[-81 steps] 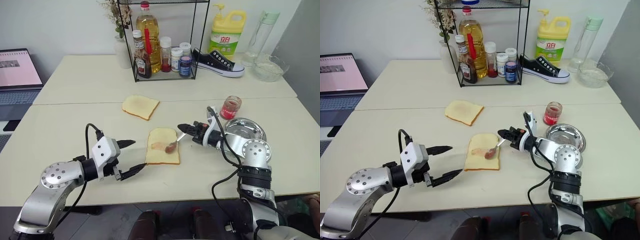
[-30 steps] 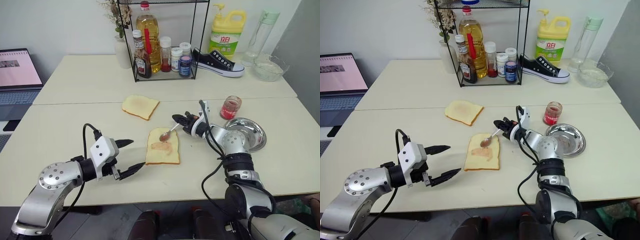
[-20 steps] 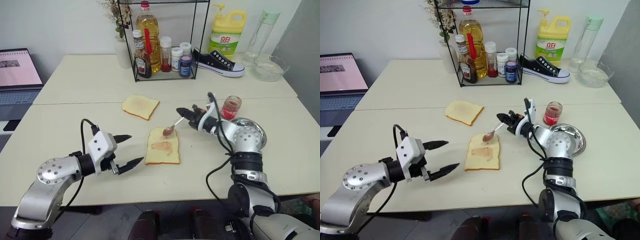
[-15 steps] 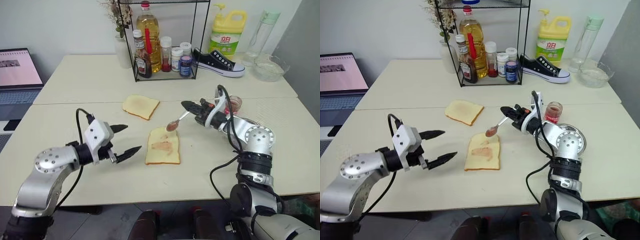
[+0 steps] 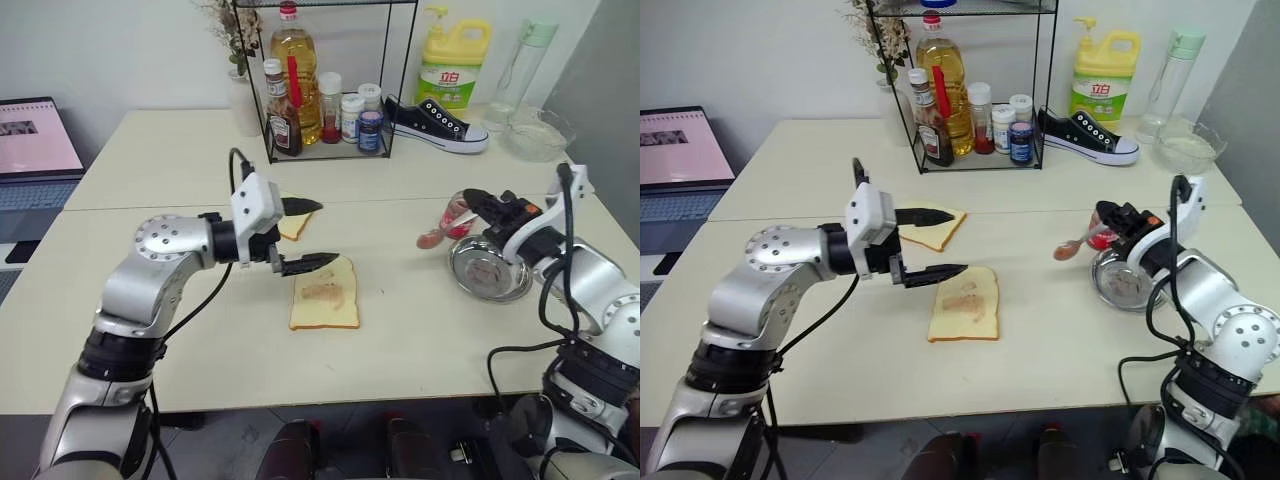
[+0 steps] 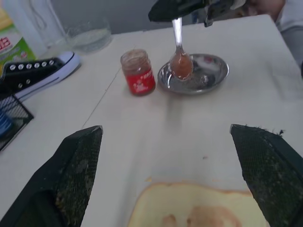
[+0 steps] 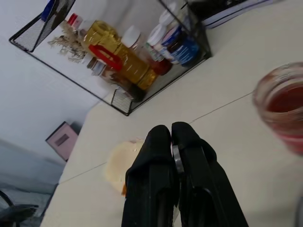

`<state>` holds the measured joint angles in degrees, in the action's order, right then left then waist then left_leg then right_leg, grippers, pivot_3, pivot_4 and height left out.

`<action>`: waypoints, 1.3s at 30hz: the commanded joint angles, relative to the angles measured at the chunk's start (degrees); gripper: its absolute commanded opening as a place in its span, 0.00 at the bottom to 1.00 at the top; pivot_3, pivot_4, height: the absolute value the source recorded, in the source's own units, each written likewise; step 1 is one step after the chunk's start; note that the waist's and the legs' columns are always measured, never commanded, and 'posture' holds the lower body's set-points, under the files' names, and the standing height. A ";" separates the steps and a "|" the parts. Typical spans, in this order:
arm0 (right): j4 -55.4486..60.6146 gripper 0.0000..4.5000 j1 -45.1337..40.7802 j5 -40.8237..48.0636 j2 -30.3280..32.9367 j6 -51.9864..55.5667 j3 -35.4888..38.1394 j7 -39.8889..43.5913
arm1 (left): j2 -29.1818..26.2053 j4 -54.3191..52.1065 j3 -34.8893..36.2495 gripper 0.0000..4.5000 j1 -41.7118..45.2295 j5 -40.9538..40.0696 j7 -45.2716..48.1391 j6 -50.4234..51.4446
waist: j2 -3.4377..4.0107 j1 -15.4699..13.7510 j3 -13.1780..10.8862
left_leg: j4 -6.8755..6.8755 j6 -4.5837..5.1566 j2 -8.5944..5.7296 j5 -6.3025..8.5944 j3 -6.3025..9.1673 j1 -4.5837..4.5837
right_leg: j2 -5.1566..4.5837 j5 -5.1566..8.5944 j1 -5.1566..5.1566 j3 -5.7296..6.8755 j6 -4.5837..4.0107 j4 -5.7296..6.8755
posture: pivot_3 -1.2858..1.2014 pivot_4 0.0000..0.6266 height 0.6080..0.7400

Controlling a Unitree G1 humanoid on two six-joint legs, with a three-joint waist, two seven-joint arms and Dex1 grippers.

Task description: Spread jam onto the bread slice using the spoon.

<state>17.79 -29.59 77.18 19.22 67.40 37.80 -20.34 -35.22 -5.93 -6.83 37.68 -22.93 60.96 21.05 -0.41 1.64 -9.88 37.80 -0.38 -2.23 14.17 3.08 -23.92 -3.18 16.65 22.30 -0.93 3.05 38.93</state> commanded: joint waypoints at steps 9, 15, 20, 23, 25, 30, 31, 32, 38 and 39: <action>-3.40 0.01 7.08 0.62 13.82 -9.17 4.13 2.28 | 10.20 11.18 -6.04 1.00 9.89 3.97 6.31 -9.17 | -0.04 0.27 -0.02 | 0.02 0.03 0.01 0.00 -0.11 0.00 | 0.01 0.00 -0.02 -0.09 0.01 -0.01 | 0.52 0.24 1.00; -12.64 0.01 9.10 -4.76 13.08 -15.40 3.50 8.39 | 12.77 13.75 -8.60 1.00 10.13 6.14 8.45 -11.92 | -0.05 0.02 -0.03 | 0.04 0.03 0.01 0.00 -0.09 0.00 | 0.02 0.00 -0.04 -0.07 0.01 -0.02 | 0.52 0.24 1.00; -20.55 0.01 7.43 -10.17 11.99 -19.74 0.86 13.95 | 14.64 15.25 -9.17 1.00 9.92 7.72 8.67 -13.36 | -0.04 0.13 -0.03 | 0.07 0.04 0.00 0.00 -0.09 0.01 | 0.02 0.00 -0.05 -0.08 0.01 0.00 | 0.52 0.24 1.00; -25.28 0.01 6.40 -12.99 11.72 -21.46 -0.27 16.97 | 14.86 15.01 -9.04 1.00 9.62 7.99 8.82 -13.24 | -0.04 0.15 -0.03 | 0.06 0.04 0.01 0.00 -0.10 0.01 | 0.02 0.00 -0.03 -0.08 0.01 0.00 | 0.52 0.24 1.00; -28.97 0.01 5.84 -15.17 11.69 -22.82 -0.74 18.57 | 14.39 14.32 -8.86 1.00 9.11 8.10 8.68 -12.78 | -0.04 0.06 -0.03 | 0.07 0.04 0.01 0.00 -0.09 0.01 | 0.02 0.00 -0.04 -0.08 0.01 0.00 | 0.52 0.24 1.00; -33.57 0.06 4.95 -17.76 11.61 -24.08 -0.73 21.59 | 12.43 12.72 -8.26 1.00 7.83 8.18 8.49 -11.88 | -0.04 0.04 -0.03 | 0.07 0.04 0.00 0.00 -0.10 0.02 | 0.01 0.00 -0.05 -0.09 0.01 -0.01 | 0.52 0.24 1.00; -34.10 0.12 4.81 -18.03 11.62 -24.08 -0.61 21.87 | 12.13 12.55 -8.17 1.00 7.69 8.19 8.35 -11.75 | -0.04 0.04 -0.03 | 0.07 0.04 0.01 0.00 -0.09 0.02 | 0.02 0.00 -0.05 -0.08 0.01 0.00 | 0.52 0.24 1.00; -34.66 0.18 4.71 -18.28 11.66 -24.01 -0.43 22.19 | 11.86 12.38 -8.06 1.00 7.55 8.12 8.29 -11.62 | -0.04 0.04 -0.03 | 0.08 0.04 0.01 0.00 -0.07 0.01 | 0.02 0.00 -0.05 -0.07 0.01 0.00 | 0.52 0.24 1.00; -36.87 0.66 3.73 -19.36 13.00 -24.03 1.30 21.99 | 10.37 10.97 -7.27 1.00 6.69 7.78 7.64 -10.67 | -0.04 0.04 -0.03 | 0.08 0.03 0.00 -0.01 -0.08 0.01 | 0.01 0.00 -0.05 -0.08 0.01 0.00 | 0.52 0.24 1.00; -36.81 0.74 3.40 -19.33 13.38 -23.78 1.71 21.89 | 10.20 10.57 -7.04 1.00 6.53 7.59 7.41 -10.16 | -0.04 0.04 -0.03 | 0.08 0.03 0.00 -0.01 -0.08 0.01 | 0.01 0.00 -0.05 -0.08 0.01 0.00 | 0.52 0.24 1.00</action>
<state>-20.28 -24.26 57.47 30.82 44.19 37.36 1.15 -24.55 7.03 -15.86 44.00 -14.75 69.14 10.50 -0.45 1.67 -9.91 37.88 -0.34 -2.23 14.16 3.00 -23.91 -3.18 16.65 22.25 -1.01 3.06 38.93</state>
